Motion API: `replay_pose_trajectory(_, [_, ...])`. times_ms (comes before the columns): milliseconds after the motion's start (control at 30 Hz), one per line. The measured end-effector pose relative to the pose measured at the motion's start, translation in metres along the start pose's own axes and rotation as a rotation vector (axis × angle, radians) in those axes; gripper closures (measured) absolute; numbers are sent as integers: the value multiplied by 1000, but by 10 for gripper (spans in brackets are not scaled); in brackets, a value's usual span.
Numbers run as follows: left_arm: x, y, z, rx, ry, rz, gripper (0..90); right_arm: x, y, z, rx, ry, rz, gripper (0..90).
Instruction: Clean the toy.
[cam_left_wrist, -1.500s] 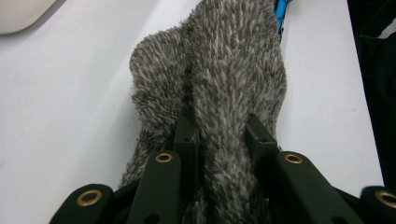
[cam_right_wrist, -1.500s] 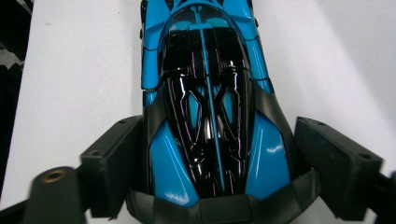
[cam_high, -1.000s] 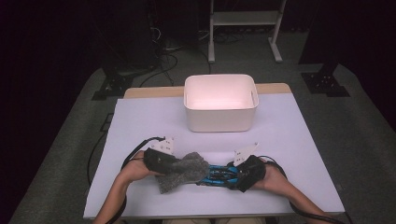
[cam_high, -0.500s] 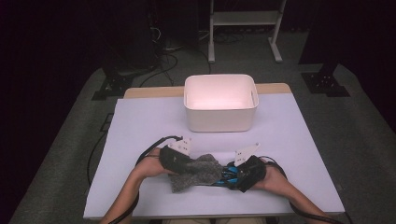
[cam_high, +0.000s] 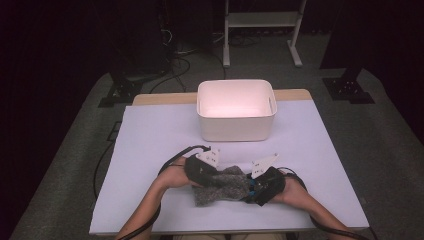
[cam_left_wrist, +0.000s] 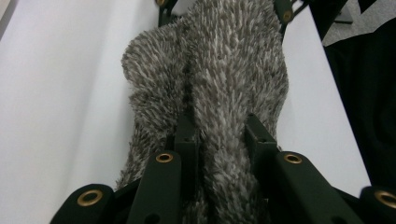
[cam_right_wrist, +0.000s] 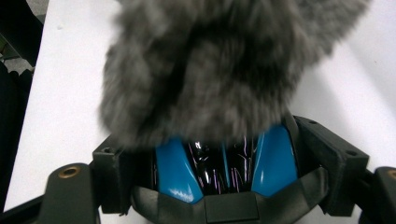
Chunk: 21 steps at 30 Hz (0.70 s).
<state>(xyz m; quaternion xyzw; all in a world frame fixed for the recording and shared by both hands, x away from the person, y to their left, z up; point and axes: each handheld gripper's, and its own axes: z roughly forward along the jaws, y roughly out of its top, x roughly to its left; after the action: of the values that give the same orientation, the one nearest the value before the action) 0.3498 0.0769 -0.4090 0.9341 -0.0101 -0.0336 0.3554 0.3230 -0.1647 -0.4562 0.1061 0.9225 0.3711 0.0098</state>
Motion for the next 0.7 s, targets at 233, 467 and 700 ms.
replay_pose_trajectory(233, [2, 19, 12, 14, -19, 41, 718, 0, 0, 1, -5, 3, 3, 223])
replay_pose_trajectory(467, [1, 7, 5, 17, -12, 24, 718, -1, 0, 1, -6, 6, -7, 225])
replay_pose_trajectory(700, [-4, -20, -11, 36, 17, -15, 719, -1, 0, 1, -8, 9, -9, 224])
